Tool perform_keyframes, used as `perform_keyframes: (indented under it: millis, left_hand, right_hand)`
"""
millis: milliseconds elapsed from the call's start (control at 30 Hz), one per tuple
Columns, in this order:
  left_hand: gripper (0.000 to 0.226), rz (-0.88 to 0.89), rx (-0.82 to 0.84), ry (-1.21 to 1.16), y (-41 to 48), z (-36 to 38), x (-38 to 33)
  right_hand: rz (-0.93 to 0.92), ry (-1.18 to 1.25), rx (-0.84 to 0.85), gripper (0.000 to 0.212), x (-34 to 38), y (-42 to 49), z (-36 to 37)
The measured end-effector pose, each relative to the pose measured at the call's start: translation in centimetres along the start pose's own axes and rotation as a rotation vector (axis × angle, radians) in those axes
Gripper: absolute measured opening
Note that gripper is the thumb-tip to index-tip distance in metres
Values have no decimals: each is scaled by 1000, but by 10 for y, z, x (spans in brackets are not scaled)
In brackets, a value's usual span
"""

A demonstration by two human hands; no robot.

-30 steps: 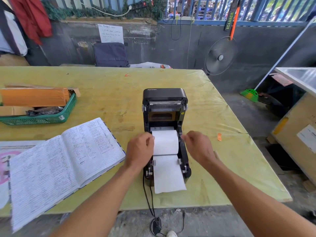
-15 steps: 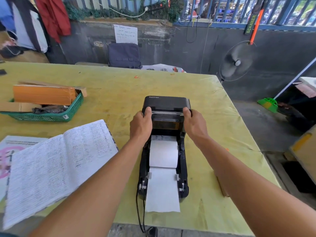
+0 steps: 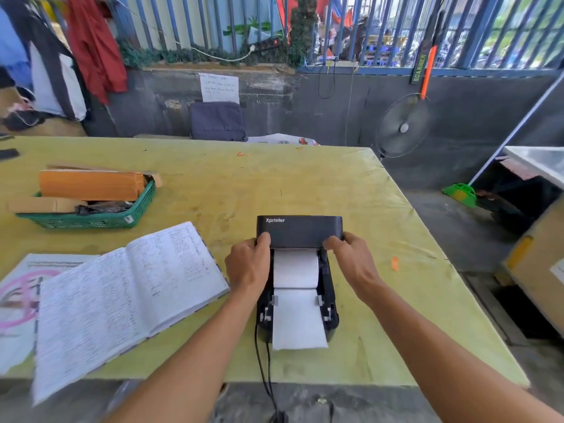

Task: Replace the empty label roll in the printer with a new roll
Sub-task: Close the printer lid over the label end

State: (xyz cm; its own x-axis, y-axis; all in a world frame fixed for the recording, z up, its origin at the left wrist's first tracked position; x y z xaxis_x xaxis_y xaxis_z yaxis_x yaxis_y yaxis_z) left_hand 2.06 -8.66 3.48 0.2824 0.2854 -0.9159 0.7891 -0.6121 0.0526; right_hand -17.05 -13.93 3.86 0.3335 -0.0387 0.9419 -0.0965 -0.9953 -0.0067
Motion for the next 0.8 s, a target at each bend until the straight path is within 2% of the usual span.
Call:
perform_keyframes:
  millis: [100,200,500,667,800]
  left_hand:
    - [54,-48,57,7,-25,-10,11]
    - [58,-118,125,60,-42,-18,26]
    - [49,-176,156,189,-55,-20,57]
    - [32,-95,147,255,-48,-17,73]
    - [29,-73,175,229,-46,-16,77]
  right_hand:
    - [28,-34,-45,44,-14,-22,4]
    - [71,-93,-85,53,-36,-38,6]
    - [102,-203,-125,46,-75,-52,5]
    - [121,-293,-126,42,-97,-52,7]
    - [124,-291,-137,41,-100,-51,7]
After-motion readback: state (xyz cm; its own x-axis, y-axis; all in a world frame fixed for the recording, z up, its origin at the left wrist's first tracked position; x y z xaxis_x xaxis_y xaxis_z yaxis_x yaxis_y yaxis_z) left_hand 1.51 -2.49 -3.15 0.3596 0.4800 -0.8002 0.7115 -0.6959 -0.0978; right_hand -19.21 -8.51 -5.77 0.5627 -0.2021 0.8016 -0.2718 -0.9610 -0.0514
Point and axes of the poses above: each hand's wrist, its own y-axis towards the middle knuckle, its own z-axis out of the palm, x = y × z, the point moved 4 cm from there along y, towards the middle knuckle, and after that the axes turned 11 degrees about -x, right-handed, at the moved point
